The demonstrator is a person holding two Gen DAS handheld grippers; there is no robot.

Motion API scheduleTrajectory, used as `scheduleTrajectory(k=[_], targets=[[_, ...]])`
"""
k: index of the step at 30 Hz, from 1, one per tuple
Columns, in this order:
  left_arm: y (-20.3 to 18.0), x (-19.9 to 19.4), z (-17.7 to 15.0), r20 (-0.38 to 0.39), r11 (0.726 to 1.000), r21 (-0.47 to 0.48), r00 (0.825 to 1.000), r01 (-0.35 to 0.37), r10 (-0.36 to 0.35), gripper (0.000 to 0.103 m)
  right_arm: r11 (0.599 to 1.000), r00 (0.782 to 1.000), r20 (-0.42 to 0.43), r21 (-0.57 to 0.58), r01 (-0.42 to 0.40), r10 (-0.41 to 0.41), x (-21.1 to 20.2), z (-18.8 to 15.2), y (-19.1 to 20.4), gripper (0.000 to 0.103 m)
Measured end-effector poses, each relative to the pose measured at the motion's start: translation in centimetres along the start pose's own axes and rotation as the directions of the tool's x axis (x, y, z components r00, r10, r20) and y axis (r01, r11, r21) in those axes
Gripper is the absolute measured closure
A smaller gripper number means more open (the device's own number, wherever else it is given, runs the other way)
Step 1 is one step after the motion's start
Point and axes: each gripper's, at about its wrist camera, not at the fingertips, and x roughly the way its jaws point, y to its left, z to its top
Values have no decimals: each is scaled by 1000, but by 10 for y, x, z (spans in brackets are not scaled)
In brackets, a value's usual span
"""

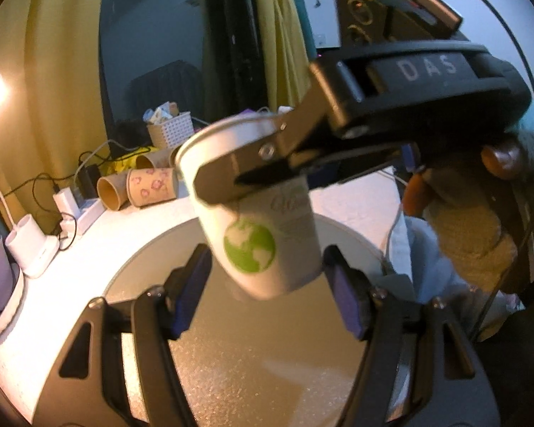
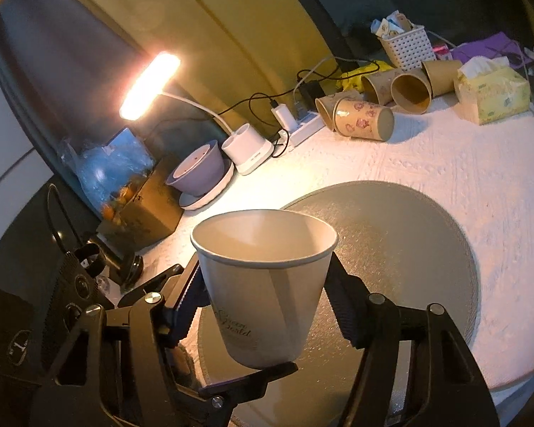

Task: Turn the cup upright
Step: 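Open the left gripper and carry the cup upright with the right gripper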

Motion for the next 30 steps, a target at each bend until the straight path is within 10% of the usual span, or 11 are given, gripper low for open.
scheduleTrajectory(k=[14,23,30], targets=[[67,9,-10,-79,953,-273,991,-128,110,34,921,930,121,-144,363,-347,47,31,-14,35],[119,10,-30,-171,845,-461,961,-272,216,28,851,890,162,-263,455,-426,82,28,-6,35],[117,11,-31,-165,848,-450,959,-280,229,28,822,870,168,-286,492,-463,84,26,1,35]])
